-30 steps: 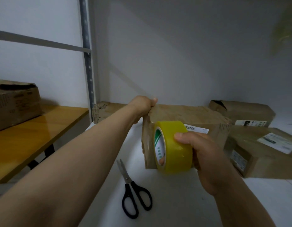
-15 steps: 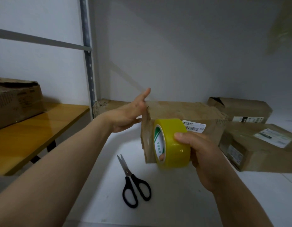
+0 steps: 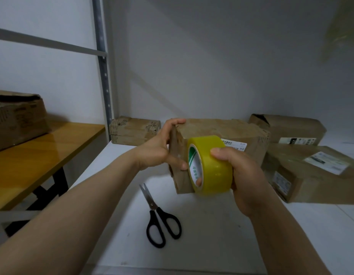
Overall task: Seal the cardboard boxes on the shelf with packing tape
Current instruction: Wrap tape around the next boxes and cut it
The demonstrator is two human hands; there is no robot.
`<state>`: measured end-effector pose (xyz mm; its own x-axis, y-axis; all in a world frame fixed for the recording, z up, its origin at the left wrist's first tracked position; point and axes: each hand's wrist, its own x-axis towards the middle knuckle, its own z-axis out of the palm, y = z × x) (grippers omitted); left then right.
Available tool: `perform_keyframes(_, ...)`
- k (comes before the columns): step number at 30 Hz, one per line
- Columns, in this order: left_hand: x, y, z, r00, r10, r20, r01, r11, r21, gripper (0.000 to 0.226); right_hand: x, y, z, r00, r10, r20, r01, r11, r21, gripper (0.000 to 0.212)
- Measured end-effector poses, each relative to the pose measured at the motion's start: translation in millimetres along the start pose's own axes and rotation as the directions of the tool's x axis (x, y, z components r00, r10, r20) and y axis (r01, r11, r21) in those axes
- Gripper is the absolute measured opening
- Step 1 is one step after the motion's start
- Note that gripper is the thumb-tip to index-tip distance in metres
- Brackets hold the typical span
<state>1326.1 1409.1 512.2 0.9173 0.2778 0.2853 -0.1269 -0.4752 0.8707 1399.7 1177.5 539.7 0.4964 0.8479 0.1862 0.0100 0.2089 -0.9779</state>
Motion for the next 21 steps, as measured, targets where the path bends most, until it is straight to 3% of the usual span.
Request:
perform_keyframes(4, 1.7, -2.9, 6.0, 0.997, 0.038, -0.072, -0.044, 0.996, -0.08, 0.113, 5.7, -0.5, 6.0, 0.999, -0.028, -0.036, 0.03, 0.999, 0.031, 0.039)
perform_keyframes(8, 5.2, -2.5, -3.5, 0.996, -0.004, -0.093, -0.017, 0.975, -0.223, 0.105, 17.5, -3.4, 12.8, 0.988, -0.156, 0.001, 0.156, 0.988, 0.011, 0.028)
perform_keyframes(11, 3.5, -3.6, -17.0, 0.997, -0.067, -0.049, 0.049, 0.95, -0.309, 0.118, 24.6, -5.4, 16.7, 0.965, -0.238, 0.109, 0.244, 0.969, -0.05, 0.021)
perform_keyframes(13, -1.3, -1.9, -22.3, 0.992, -0.111, -0.057, 0.087, 0.942, -0.324, 0.129, 28.1, -7.1, 21.3, 0.951, -0.258, 0.169, 0.27, 0.961, -0.051, 0.033)
perform_keyframes(16, -7.5, 2.0, -25.6, 0.985, -0.138, -0.099, 0.098, 0.938, -0.333, 0.124, 33.0, -8.3, 28.4, 0.937, -0.281, 0.206, 0.293, 0.956, -0.031, 0.038)
perform_keyframes(19, -9.7, 5.8, -28.1, 0.983, -0.163, -0.085, 0.132, 0.946, -0.295, 0.132, 38.3, -8.5, 30.9, 0.933, -0.312, 0.181, 0.321, 0.947, -0.022, 0.035)
perform_keyframes(21, -8.7, 8.9, -29.4, 0.981, -0.184, -0.06, 0.16, 0.946, -0.281, 0.121, 40.2, -13.0, 28.9, 0.931, -0.332, 0.155, 0.338, 0.941, -0.017, 0.027)
